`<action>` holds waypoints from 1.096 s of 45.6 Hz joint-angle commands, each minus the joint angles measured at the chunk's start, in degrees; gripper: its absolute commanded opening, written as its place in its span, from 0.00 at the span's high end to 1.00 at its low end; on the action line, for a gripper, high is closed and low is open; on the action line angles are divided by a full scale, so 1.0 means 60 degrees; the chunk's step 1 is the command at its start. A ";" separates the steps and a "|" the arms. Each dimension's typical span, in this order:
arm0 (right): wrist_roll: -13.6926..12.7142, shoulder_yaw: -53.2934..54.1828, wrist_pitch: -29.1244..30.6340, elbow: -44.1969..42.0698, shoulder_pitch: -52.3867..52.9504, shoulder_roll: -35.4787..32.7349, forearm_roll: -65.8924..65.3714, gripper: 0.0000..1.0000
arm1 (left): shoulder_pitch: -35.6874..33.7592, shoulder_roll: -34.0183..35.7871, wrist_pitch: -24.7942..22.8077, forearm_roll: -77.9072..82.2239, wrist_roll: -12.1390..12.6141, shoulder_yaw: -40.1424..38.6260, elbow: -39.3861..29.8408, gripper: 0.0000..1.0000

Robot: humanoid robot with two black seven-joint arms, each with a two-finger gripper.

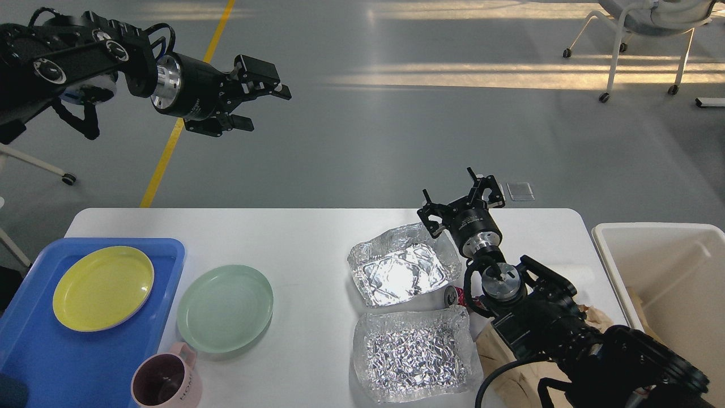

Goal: Tidy desktop
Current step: 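Raise the left arm up and away from the table, then lower the left gripper down toward the pink mug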

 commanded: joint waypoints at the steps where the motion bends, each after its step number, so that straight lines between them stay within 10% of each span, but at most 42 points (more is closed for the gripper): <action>1: 0.0000 0.0000 -0.0001 0.0000 0.0000 0.0000 0.0001 0.00 | -0.1000 -0.0142 -0.0829 0.0026 -0.0014 0.1556 -0.0384 0.04; 16: 0.0000 0.0000 -0.0001 0.0000 0.0000 0.0000 0.0001 0.00 | -0.3388 -0.2046 -0.1094 0.0069 0.0074 0.4209 -0.2111 0.04; 29: 0.0000 0.0000 -0.0001 0.0000 0.0000 0.0000 0.0001 0.00 | -0.4677 -0.2662 -0.1240 0.0597 0.0894 0.4327 -0.3328 0.04; 50: 0.0000 0.0000 -0.0001 0.0000 0.0000 0.0000 0.0001 0.00 | -0.6553 -0.2794 -0.1313 0.0641 0.0924 0.4049 -0.5203 0.06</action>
